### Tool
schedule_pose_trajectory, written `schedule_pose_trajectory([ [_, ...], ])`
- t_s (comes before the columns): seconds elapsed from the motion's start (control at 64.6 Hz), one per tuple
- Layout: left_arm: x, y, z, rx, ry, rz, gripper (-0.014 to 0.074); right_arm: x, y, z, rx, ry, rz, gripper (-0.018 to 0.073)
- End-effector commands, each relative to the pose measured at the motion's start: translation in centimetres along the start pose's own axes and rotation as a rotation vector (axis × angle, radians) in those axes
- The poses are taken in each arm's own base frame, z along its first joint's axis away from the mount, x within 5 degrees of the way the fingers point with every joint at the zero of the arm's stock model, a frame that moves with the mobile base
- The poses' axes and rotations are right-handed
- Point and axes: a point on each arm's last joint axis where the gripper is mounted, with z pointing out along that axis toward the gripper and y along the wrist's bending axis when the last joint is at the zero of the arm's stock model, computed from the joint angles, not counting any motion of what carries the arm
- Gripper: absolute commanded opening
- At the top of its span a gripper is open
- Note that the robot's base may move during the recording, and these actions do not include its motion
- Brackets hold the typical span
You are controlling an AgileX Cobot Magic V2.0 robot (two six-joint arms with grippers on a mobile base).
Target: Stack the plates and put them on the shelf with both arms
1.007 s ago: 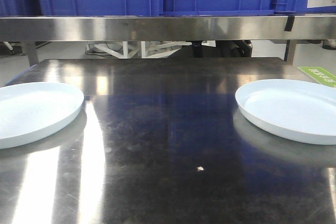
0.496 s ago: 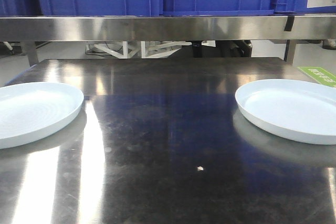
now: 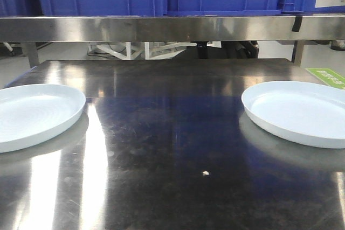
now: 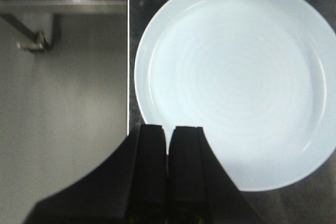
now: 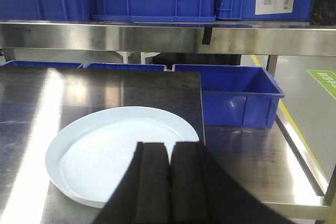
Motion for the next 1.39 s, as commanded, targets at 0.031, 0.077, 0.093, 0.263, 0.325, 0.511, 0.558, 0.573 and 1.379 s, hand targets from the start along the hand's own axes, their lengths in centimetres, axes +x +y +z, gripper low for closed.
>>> schedule_pose_trajectory([
  [0.031,-2.5,0.7,0.7,0.015,0.008,-0.083,0.0085,-0.9,0.0,-0.2,0.0,-0.102,-0.018,0.0047],
  [0.077,-3.0,1.2,1.4,0.012,0.049,-0.103,0.0085,-0.8,0.0,-0.2,0.0,-0.1,-0.018,0.0047],
  [0.093,-3.0,1.2,1.5,0.011,0.06,-0.105,0.0085,-0.8,0.0,-0.2,0.0,-0.1,-0.018,0.0047],
  [0.263,-4.6,2.5,3.6,0.003,0.167,-0.097,0.0085,-0.8,0.0,-0.2,0.0,-0.1,-0.018,0.0047],
  [0.325,-5.1,2.6,4.3,0.008,0.184,-0.068,0.0085,-0.8,0.0,-0.2,0.0,-0.1,-0.018,0.0047],
  [0.511,-6.5,2.9,6.1,0.018,0.239,-0.049,0.0104,-0.8,0.0,-0.2,0.0,-0.1,-0.018,0.0047],
  [0.558,-6.9,3.0,6.5,0.019,0.244,-0.049,0.0133,-0.8,0.0,-0.2,0.0,-0.1,-0.018,0.0047],
  [0.573,-7.0,3.0,6.6,0.02,0.244,-0.051,0.0144,-0.8,0.0,-0.2,0.0,-0.1,-0.018,0.0047],
  [1.379,-6.7,3.2,10.0,0.039,0.33,-0.04,0.0456,-0.8,0.0,-0.2,0.0,-0.1,-0.018,0.0047],
])
